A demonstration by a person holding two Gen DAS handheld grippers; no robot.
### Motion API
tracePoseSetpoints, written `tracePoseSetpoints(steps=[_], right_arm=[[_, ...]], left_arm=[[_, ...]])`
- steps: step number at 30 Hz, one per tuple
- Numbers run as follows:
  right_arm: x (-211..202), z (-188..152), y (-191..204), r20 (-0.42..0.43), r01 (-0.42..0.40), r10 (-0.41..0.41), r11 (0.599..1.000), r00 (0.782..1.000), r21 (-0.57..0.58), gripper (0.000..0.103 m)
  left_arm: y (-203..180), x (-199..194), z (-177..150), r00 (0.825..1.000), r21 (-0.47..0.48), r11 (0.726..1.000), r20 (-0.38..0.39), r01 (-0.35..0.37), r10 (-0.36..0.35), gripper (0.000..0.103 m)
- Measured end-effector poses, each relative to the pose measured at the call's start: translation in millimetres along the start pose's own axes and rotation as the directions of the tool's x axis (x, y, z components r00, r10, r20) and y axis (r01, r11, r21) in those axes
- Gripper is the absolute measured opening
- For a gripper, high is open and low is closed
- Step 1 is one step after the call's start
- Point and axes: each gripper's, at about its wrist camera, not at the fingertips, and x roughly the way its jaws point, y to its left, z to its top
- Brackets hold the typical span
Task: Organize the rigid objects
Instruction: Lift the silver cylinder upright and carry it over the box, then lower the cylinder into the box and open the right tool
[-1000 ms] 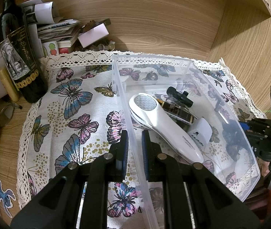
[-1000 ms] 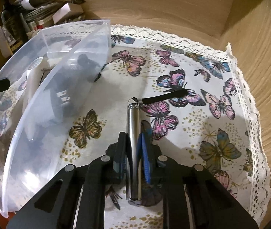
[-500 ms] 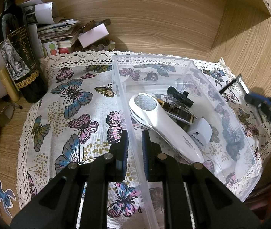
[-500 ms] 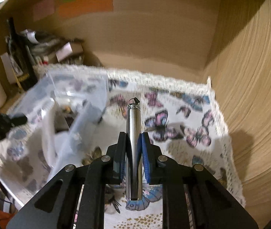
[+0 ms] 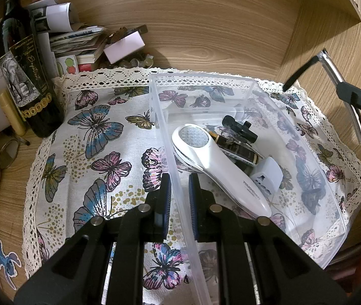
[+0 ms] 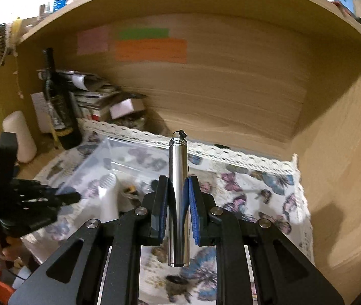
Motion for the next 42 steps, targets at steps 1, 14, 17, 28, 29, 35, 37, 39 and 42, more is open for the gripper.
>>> tracePoseSetpoints(steps=[1, 14, 17, 28, 29, 35, 37, 39, 42], right_arm=[[1, 0, 3, 0.000, -0.008, 0.008, 1.000, 1.000, -0.005, 0.014], [46, -8, 47, -0.123, -0.119, 0.109, 0.990, 0.986, -0.079, 0.014], [59, -12, 53, -0.173, -0.131, 0.115, 0.988, 0.978, -0.086, 0.014], [81, -25, 61, -0.289, -0.154, 0.112, 0.980, 0.951, -0.128, 0.015], [80, -25, 61, -0.285, -0.155, 0.113, 0.979, 0.952, -0.130, 0.015], [74, -21, 57, -0.258, -0.150, 0.117, 0.982, 0.959, -0.115, 0.015], [69, -20, 54, -0.245, -0.141, 0.111, 0.984, 0.963, -0.109, 0.015], [61, -19, 47, -0.225, -0.126, 0.101, 0.987, 0.969, -0.097, 0.016], [50, -17, 36, -0.198, -0.096, 0.080, 0.993, 0.977, -0.072, 0.018]], left_arm=[[0, 0, 0, 1.000, 0.001, 1.000, 0.000, 0.000, 0.000, 0.013], [2, -1, 0, 1.000, -0.001, 1.000, 0.002, 0.006, -0.006, 0.013], [2, -1, 0, 1.000, 0.004, 1.000, 0.002, 0.004, -0.004, 0.013], [1, 0, 0, 1.000, 0.006, 1.000, 0.002, 0.007, -0.007, 0.013], [1, 0, 0, 1.000, 0.005, 1.000, 0.002, 0.007, -0.007, 0.013], [1, 0, 0, 1.000, 0.006, 1.000, 0.002, 0.006, -0.006, 0.013], [1, 0, 0, 1.000, 0.007, 1.000, 0.002, 0.006, -0.006, 0.013], [1, 0, 0, 1.000, 0.006, 1.000, 0.002, 0.006, -0.006, 0.013], [1, 0, 0, 1.000, 0.006, 1.000, 0.002, 0.006, -0.006, 0.013]])
